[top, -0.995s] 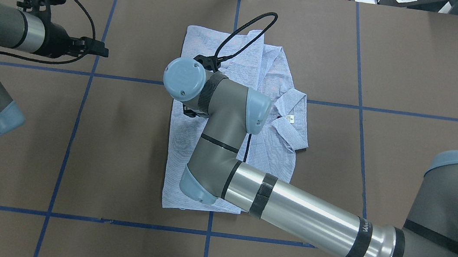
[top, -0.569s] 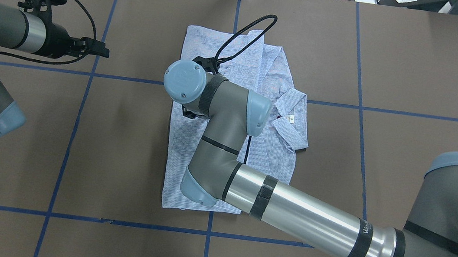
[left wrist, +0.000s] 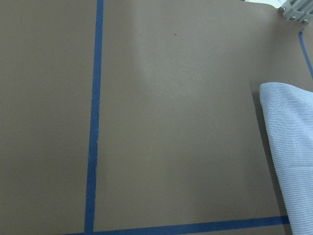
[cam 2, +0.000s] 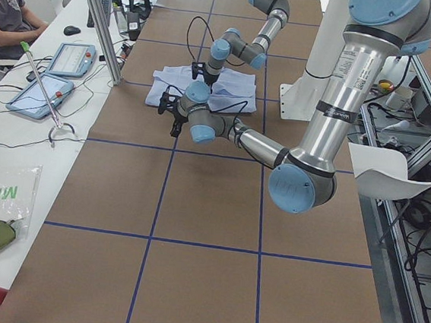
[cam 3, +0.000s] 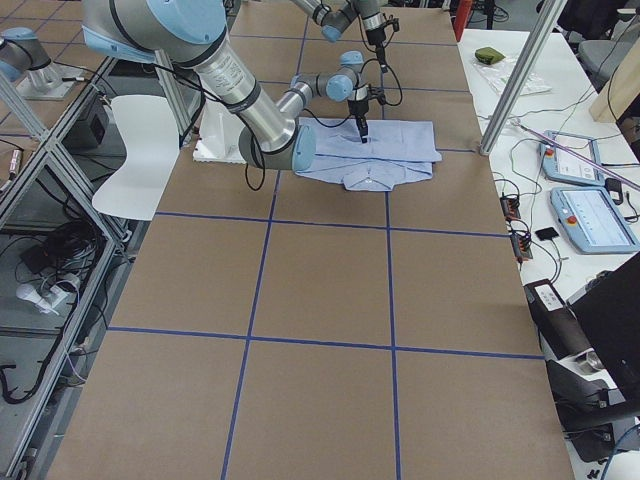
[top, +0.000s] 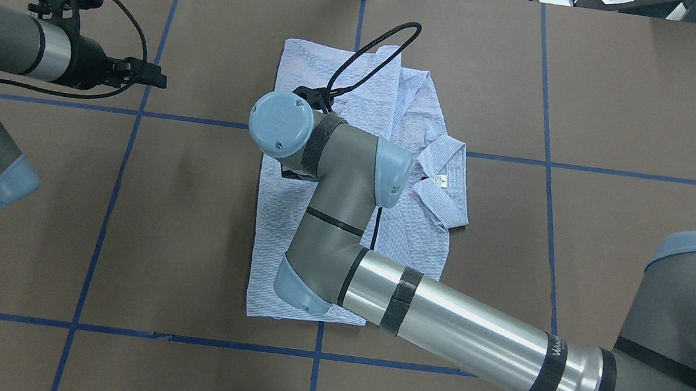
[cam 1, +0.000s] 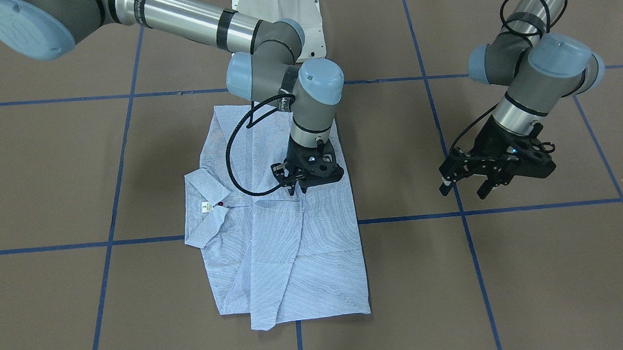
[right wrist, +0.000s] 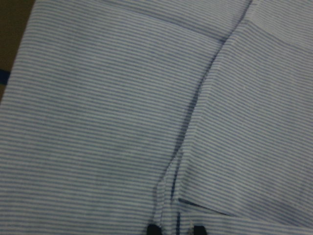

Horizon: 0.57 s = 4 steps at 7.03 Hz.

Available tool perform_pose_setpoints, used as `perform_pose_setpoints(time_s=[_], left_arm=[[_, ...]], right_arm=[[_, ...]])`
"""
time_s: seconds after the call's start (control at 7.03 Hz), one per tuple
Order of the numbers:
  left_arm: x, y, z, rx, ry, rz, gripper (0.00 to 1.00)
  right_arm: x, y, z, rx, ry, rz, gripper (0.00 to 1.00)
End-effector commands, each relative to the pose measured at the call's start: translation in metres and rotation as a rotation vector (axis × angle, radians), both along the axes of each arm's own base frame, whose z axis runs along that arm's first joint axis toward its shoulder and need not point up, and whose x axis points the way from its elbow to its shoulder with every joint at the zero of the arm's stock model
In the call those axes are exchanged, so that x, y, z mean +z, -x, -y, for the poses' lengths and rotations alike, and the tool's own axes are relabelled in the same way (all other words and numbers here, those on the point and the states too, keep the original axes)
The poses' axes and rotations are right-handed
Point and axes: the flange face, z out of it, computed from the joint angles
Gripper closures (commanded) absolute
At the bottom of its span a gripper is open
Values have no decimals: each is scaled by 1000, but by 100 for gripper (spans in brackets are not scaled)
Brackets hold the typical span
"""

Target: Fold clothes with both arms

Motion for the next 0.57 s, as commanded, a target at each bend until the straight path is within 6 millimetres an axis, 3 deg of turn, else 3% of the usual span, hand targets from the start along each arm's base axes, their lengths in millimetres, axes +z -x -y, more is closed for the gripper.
perform_pose_setpoints(time_s=[0.0, 0.14, 0.43], left_arm=[[-1, -1, 0, 0, -1, 0, 0], [-2, -1, 1, 0, -1, 0, 0], [-2, -1, 1, 0, -1, -2, 0]], right_arm=[[-1, -3, 2, 1, 0, 3, 89], [-5, -5, 3, 1, 0, 10, 100], [-12, -24, 9, 10, 2, 35, 100]])
